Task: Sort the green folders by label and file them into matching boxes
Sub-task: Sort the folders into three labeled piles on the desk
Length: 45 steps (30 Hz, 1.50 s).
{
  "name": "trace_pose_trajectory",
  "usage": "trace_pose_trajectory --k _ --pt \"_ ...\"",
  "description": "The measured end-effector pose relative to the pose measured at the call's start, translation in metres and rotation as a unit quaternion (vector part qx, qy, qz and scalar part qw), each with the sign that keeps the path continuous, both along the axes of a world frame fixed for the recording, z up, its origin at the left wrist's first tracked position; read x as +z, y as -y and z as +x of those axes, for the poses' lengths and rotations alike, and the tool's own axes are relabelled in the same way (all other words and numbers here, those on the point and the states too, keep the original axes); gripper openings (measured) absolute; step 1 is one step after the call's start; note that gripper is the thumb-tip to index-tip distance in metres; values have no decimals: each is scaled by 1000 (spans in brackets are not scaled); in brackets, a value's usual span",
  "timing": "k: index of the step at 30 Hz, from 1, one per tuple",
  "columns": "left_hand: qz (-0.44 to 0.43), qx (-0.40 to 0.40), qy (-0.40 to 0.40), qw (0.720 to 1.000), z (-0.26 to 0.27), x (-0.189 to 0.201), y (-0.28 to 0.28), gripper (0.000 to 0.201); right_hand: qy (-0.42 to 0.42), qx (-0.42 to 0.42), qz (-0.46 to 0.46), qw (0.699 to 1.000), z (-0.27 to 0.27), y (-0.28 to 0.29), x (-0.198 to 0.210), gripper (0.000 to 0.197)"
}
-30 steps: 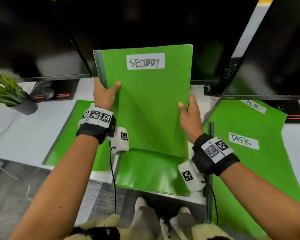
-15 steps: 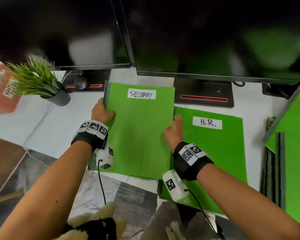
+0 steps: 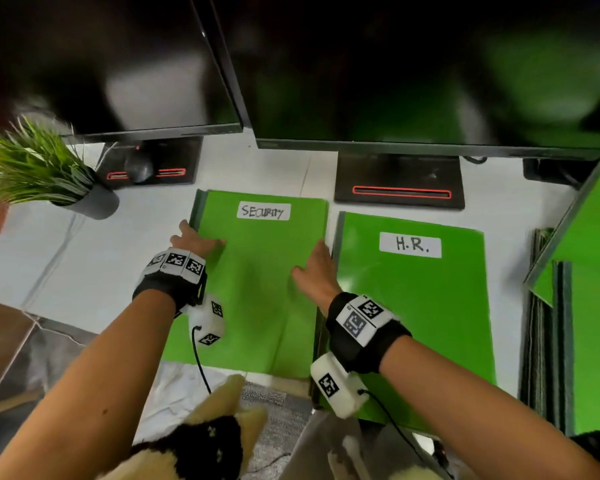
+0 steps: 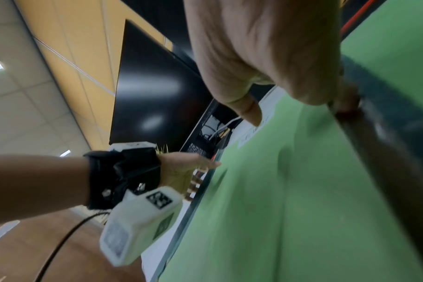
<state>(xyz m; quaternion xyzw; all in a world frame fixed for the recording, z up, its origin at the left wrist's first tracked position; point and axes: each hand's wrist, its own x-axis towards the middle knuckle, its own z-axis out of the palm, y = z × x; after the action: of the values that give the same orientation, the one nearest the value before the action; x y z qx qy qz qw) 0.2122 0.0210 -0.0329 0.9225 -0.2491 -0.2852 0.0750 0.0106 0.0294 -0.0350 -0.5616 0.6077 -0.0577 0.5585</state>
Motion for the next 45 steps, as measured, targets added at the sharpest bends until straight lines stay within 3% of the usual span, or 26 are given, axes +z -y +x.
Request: trace_pose_trajectory --k 3,6,13,17,20,24,29,33,36,38,41,44,45 --pt "4 -32 45 998 -27 11 9 88 95 -35 8 995 -26 6 18 74" --pt "-31 -106 50 993 -68 25 27 82 134 -84 2 987 -67 11 37 70" --pt "-138 -288 -37 947 -225 51 61 50 153 -220 -9 963 -208 17 65 59" --pt "-167 -384 -92 903 -321 57 64 42 166 -293 -16 941 -291 13 72 52" --pt "-147 -426 -123 884 -388 51 63 44 131 -317 -25 939 -347 9 72 49" --pt "-56 -428 -106 896 -450 33 59 49 -6 -256 -34 966 -404 4 55 50" --pt "-13 -426 -90 900 -480 19 56 46 -108 -129 -59 984 -443 -14 33 60" --pt "67 -445 -121 885 -479 15 51 49 -197 51 -94 975 -456 -18 22 84" --pt "60 -430 -171 885 -473 16 45 43 -242 158 -118 950 -459 -10 22 95" --pt "28 -418 -202 885 -471 21 43 38 -279 202 -153 926 -458 -2 22 91" --pt "-3 -407 -209 889 -465 29 41 28 -326 260 -185 890 -457 8 18 67" --pt "83 -416 -225 877 -453 33 34 4 -257 229 -176 922 -460 18 20 52" --pt "142 -432 -236 859 -450 35 30 14 -233 198 -180 935 -464 22 22 50"
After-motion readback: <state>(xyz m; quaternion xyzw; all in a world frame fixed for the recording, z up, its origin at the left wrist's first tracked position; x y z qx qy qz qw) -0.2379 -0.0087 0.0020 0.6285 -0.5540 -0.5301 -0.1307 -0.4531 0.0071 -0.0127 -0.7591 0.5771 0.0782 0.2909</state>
